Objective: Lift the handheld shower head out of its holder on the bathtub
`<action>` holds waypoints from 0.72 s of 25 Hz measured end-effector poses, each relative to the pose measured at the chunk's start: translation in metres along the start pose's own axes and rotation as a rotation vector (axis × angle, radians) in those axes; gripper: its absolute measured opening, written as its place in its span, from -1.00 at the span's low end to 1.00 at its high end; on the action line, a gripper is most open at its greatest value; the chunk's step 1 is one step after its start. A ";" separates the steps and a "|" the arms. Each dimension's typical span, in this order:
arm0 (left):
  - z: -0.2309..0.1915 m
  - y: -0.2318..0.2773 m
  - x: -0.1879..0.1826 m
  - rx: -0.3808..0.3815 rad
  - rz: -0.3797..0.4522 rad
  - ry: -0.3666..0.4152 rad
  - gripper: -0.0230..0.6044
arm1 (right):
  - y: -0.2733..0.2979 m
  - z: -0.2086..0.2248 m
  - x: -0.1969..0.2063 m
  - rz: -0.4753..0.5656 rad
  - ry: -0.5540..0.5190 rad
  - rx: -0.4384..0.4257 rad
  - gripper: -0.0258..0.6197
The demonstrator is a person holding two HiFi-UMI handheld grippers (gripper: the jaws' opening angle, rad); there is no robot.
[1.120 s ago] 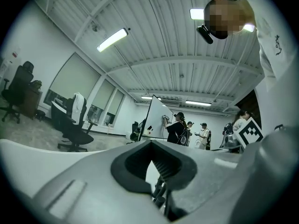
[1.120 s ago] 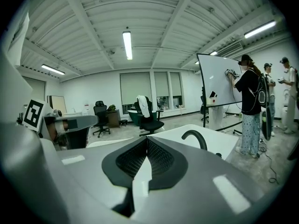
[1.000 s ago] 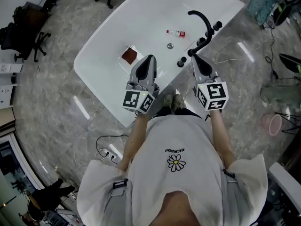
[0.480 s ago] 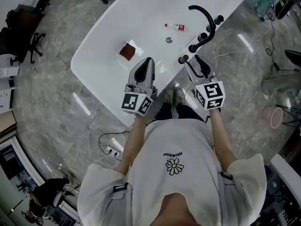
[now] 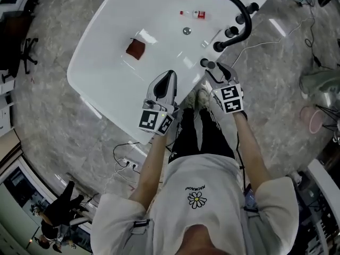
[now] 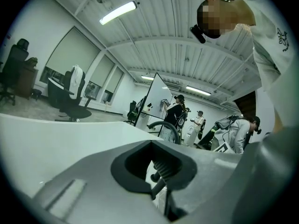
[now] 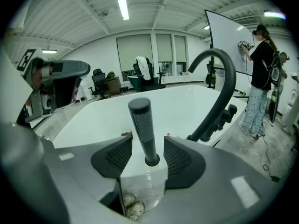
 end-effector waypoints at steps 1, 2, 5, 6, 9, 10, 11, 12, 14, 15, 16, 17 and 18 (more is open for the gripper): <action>-0.002 0.004 0.010 0.001 -0.009 -0.003 -0.93 | 0.009 0.004 0.008 -0.014 -0.002 0.002 -0.21; -0.004 0.008 0.020 0.002 -0.017 -0.006 -0.92 | 0.018 0.009 0.016 -0.026 -0.004 0.005 -0.21; -0.009 0.019 0.048 0.005 -0.040 -0.020 -0.92 | 0.041 0.019 0.035 -0.044 -0.006 0.019 -0.21; -0.010 0.022 0.055 0.007 -0.046 -0.025 -0.92 | 0.047 0.021 0.040 -0.047 -0.003 0.023 -0.21; -0.015 0.030 0.071 0.012 -0.052 -0.038 -0.93 | 0.063 0.025 0.053 -0.053 0.003 0.028 -0.21; -0.016 0.032 0.075 0.013 -0.052 -0.041 -0.93 | 0.068 0.027 0.057 -0.055 0.003 0.026 -0.21; -0.018 0.035 0.078 0.013 -0.050 -0.044 -0.92 | 0.073 0.028 0.060 -0.057 0.002 0.024 -0.21; -0.020 0.038 0.081 0.012 -0.048 -0.046 -0.93 | 0.077 0.029 0.062 -0.058 0.000 0.022 -0.21; -0.025 0.042 0.085 0.000 -0.041 -0.050 -0.92 | 0.085 0.032 0.066 -0.060 -0.012 0.024 -0.23; -0.029 0.043 0.087 -0.011 -0.038 -0.054 -0.93 | 0.088 0.032 0.067 -0.061 -0.021 0.027 -0.26; -0.033 0.044 0.088 -0.023 -0.035 -0.059 -0.92 | 0.091 0.032 0.068 -0.061 -0.031 0.029 -0.28; -0.036 0.043 0.090 -0.033 -0.034 -0.063 -0.93 | 0.092 0.031 0.069 -0.059 -0.042 0.031 -0.32; -0.038 0.043 0.092 -0.039 -0.035 -0.064 -0.92 | 0.093 0.030 0.070 -0.055 -0.053 0.034 -0.41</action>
Point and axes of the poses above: the fingertips, and each gripper's own axes: y forward along the fingers, z to its right, x out of its underside, the point moved 5 cm from there along -y, backward along the fingers, and after that the axes turned 13 degrees about -x, right-handed, at the moved point
